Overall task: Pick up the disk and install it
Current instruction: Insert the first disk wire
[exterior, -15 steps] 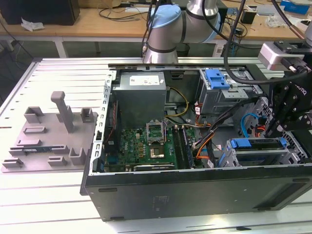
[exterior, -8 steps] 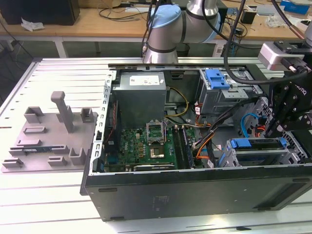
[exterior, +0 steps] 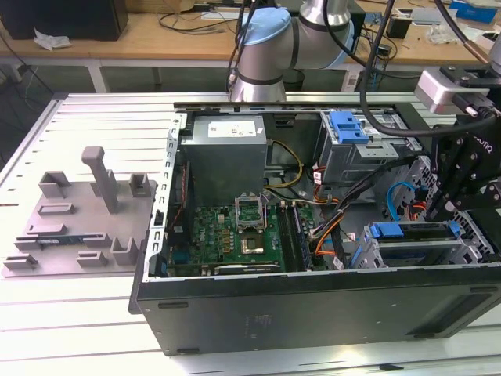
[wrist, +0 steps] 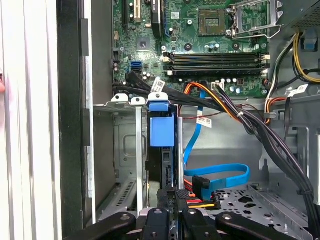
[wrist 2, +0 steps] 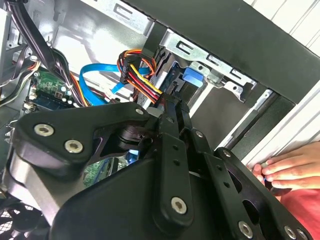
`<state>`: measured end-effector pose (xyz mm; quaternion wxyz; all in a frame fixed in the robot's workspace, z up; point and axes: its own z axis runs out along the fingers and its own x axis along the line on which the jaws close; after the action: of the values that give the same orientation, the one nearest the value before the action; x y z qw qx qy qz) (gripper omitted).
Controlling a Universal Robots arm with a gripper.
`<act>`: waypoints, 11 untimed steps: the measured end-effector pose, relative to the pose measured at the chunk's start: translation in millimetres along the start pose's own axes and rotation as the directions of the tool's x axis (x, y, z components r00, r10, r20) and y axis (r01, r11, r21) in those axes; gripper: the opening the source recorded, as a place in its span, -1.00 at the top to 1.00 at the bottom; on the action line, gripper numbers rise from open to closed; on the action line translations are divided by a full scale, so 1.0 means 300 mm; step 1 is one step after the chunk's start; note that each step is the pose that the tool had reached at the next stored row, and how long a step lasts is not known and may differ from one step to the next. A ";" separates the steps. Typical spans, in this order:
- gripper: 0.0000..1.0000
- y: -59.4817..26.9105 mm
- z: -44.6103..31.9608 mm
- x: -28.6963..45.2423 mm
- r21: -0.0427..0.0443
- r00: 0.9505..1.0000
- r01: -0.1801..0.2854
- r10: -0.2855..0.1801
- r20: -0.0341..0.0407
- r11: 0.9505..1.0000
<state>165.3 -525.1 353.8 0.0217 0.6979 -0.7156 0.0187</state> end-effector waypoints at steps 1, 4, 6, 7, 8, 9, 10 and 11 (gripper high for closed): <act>0.67 0.000 0.000 0.000 0.000 1.000 0.001 -0.001 0.000 1.000; 0.67 0.000 0.001 0.000 0.000 1.000 0.002 -0.002 0.000 1.000; 0.67 0.000 0.001 0.000 0.001 1.000 0.002 -0.002 0.000 1.000; 0.67 0.000 0.001 0.000 0.001 1.000 0.002 -0.002 0.001 1.000; 0.67 0.000 0.001 0.000 0.001 1.000 0.002 -0.002 0.001 1.000; 0.67 0.000 0.001 0.000 0.001 1.000 0.002 -0.002 0.002 1.000; 0.67 0.000 0.001 0.000 0.001 1.000 0.002 -0.002 0.003 1.000; 0.67 0.000 0.001 0.000 0.001 1.000 0.002 -0.002 0.005 1.000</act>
<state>165.3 -525.1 353.4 0.0197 0.6986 -0.7151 0.0174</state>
